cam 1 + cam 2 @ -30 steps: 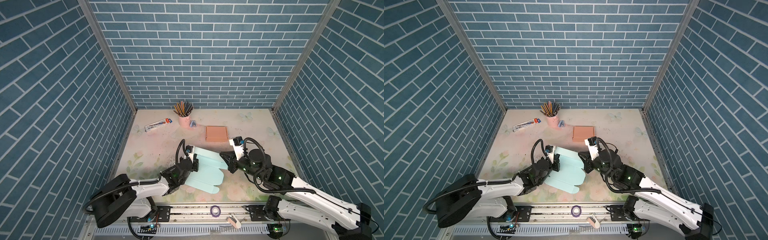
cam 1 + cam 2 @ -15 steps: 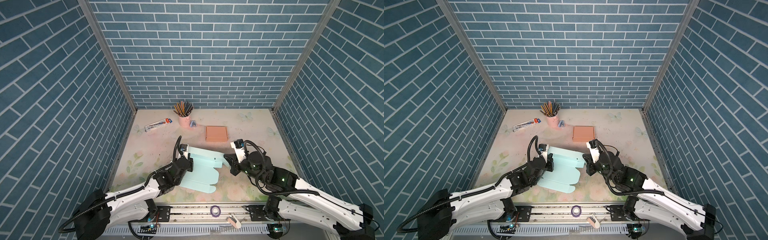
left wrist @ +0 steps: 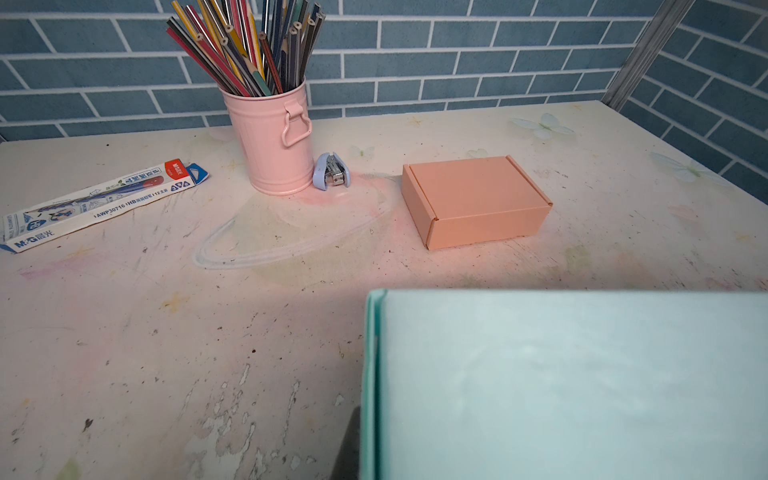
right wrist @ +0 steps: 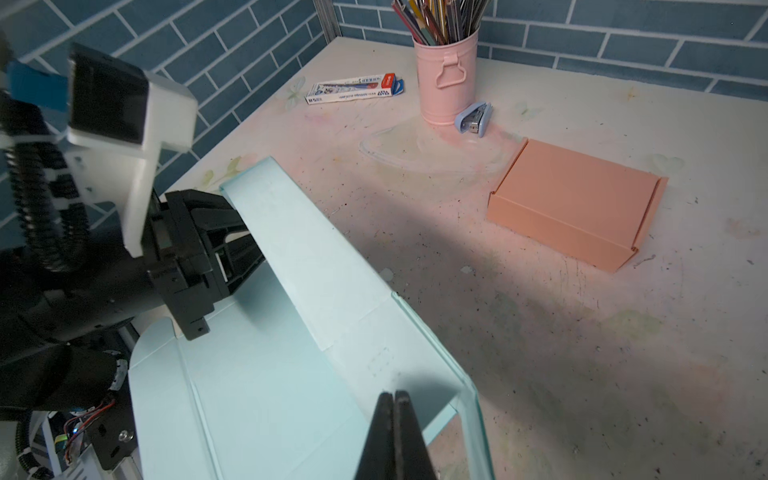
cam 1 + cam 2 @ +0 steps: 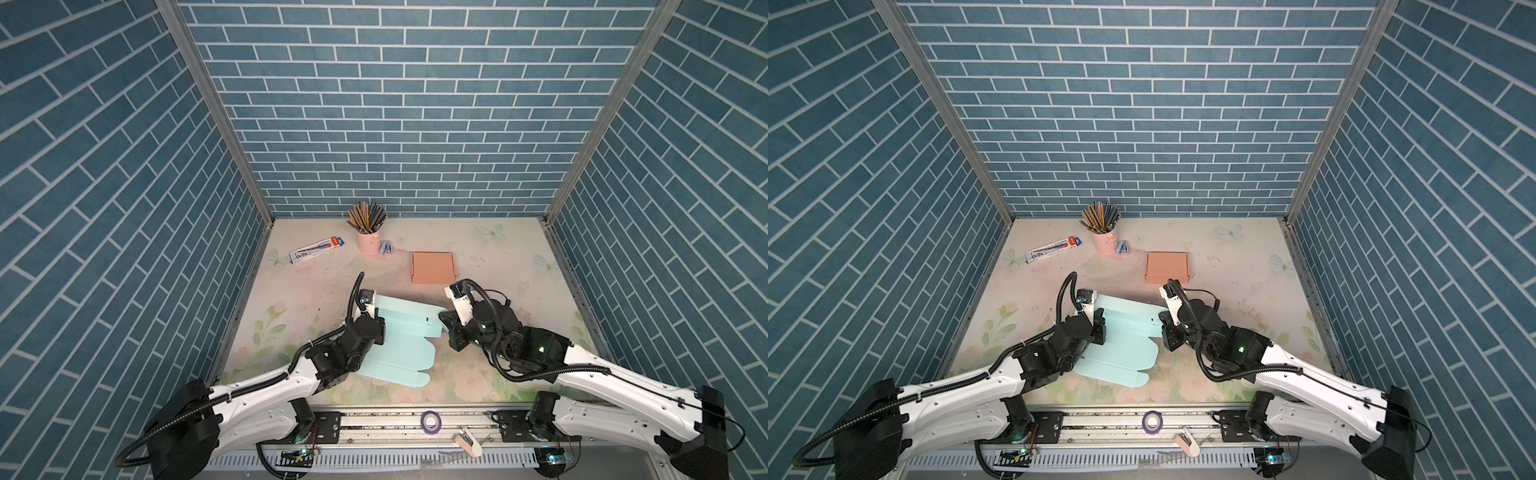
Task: Fold the paper box
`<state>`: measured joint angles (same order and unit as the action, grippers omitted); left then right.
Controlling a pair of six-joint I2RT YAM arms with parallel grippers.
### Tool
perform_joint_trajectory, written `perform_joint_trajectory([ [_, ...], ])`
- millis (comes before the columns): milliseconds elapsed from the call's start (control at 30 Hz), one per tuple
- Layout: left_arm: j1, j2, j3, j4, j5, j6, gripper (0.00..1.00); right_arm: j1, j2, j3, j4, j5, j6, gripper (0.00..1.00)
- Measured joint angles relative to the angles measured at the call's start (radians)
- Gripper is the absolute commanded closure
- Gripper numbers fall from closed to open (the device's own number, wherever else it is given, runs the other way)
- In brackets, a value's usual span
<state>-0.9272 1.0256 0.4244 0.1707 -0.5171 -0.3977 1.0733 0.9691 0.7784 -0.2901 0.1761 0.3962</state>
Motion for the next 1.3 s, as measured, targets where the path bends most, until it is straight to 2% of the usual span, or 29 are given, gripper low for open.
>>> perform_joint_trajectory([
  [300, 0.0, -0.065, 0.0, -0.005, 0.01, 0.001, 0.96, 0.005, 0.003, -0.003, 0.016, 0.011, 0.001, 0.97],
  [700, 0.004, -0.064, 0.0, 0.0, 0.088, 0.013, 0.95, 0.005, 0.065, -0.001, 0.086, -0.005, -0.005, 0.95],
  [767, 0.006, -0.068, 0.0, -0.001, 0.093, 0.01, 0.95, 0.005, 0.066, -0.001, 0.097, -0.017, -0.01, 0.91],
  [867, 0.008, -0.101, 0.0, -0.019, 0.095, -0.005, 0.94, 0.005, 0.026, -0.021, 0.144, -0.047, -0.014, 0.78],
  [1033, 0.028, -0.186, 0.014, -0.077, 0.119, -0.039, 0.94, 0.006, -0.188, -0.13, 0.264, -0.123, -0.036, 0.6],
  [1200, 0.082, -0.248, 0.022, -0.1, 0.176, -0.084, 0.94, 0.006, -0.385, -0.222, 0.378, -0.164, -0.046, 0.5],
  [1300, 0.112, -0.28, 0.022, -0.107, 0.223, -0.118, 0.93, 0.006, -0.482, -0.287, 0.441, -0.173, -0.045, 0.49],
])
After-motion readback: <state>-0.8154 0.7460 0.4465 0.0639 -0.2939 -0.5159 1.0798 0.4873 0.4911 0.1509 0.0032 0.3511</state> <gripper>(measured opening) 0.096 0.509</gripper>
